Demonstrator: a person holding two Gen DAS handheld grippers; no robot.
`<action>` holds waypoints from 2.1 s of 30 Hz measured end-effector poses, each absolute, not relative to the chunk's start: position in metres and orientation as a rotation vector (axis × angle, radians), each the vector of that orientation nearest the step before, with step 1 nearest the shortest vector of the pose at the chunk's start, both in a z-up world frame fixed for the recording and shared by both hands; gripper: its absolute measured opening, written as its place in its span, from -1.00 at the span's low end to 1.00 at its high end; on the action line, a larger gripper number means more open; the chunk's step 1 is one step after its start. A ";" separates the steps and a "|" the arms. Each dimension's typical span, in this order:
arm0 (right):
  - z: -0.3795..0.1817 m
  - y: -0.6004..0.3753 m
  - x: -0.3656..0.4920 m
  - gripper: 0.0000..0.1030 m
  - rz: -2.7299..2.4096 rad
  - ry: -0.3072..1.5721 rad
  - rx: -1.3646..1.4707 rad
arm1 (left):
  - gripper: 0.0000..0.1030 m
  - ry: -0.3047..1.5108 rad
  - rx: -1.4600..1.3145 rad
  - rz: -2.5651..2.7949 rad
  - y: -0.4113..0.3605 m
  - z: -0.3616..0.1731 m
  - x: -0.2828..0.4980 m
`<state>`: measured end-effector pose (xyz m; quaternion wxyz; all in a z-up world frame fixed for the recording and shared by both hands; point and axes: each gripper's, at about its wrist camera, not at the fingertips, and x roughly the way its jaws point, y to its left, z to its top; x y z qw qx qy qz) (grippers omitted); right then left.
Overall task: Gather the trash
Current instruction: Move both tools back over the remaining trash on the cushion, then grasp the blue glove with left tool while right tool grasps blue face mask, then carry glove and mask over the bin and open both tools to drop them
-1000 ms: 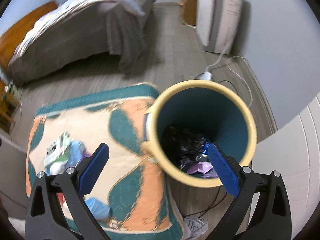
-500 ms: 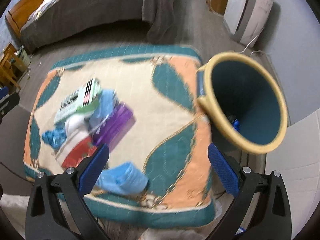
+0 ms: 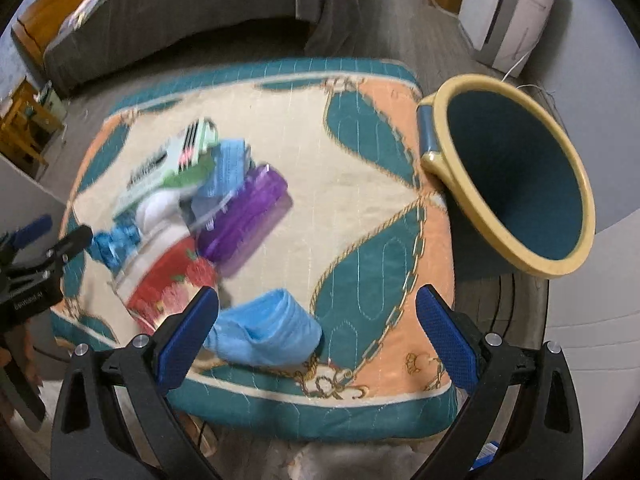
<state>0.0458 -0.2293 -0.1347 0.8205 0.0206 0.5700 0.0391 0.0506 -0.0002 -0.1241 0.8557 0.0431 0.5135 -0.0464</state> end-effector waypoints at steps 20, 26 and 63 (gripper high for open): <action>-0.156 -0.209 0.040 -0.53 0.276 1.314 0.046 | -0.40 1.206 0.124 -0.248 -0.026 -0.148 0.055; -0.139 -0.215 0.042 -0.55 0.262 1.250 0.058 | -0.57 1.145 0.103 -0.257 -0.025 -0.127 0.051; -0.023 -0.333 0.075 -0.56 0.055 0.895 0.138 | -0.60 0.774 0.132 -0.358 -0.054 -0.023 0.042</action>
